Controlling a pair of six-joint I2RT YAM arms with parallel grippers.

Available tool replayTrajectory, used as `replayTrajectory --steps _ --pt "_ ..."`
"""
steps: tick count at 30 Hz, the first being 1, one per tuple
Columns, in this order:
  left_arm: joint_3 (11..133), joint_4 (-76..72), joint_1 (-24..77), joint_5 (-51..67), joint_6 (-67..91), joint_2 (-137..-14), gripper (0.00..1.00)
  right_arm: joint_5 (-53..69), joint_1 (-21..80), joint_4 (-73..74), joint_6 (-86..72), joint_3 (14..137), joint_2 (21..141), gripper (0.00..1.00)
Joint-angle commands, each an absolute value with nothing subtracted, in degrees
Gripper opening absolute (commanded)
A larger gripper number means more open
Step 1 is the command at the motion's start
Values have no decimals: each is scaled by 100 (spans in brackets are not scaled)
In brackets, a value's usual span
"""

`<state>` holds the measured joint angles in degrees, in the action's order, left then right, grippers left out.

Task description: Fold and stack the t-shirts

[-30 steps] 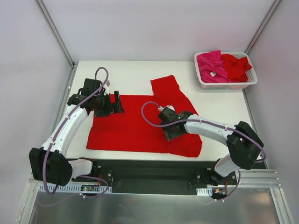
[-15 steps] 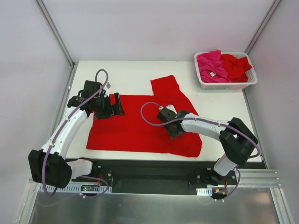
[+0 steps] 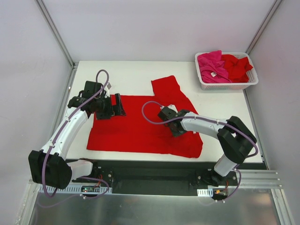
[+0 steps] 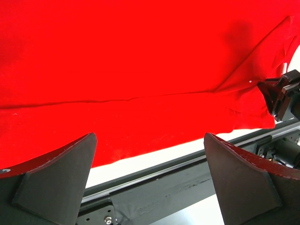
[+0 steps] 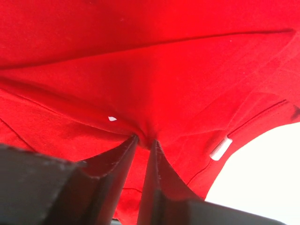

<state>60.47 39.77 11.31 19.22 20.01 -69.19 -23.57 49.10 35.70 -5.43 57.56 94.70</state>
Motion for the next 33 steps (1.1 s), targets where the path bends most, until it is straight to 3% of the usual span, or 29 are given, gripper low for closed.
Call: replayTrajectory --steps 1,7,19,20,23,33 --pt "6029 3999 1178 1995 2004 -6864 99 -2417 4887 3595 -510 6020 9475 18" --pt "6047 3982 1187 1960 1995 -6934 99 -2426 4887 3797 -448 6398 9396 6" --pt "6003 3973 1213 2004 1995 -6873 99 -2241 4887 3955 -35 7804 10202 6" --pt "5994 3973 1222 2013 1995 -6864 99 -2189 4878 3938 -35 8014 10274 7" --pt "5950 3973 1222 2048 2004 -6829 99 -2214 4895 3990 272 8444 10555 31" --pt "5985 3964 1230 2083 2030 -6908 99 -2716 4878 4305 -156 7735 9380 32"
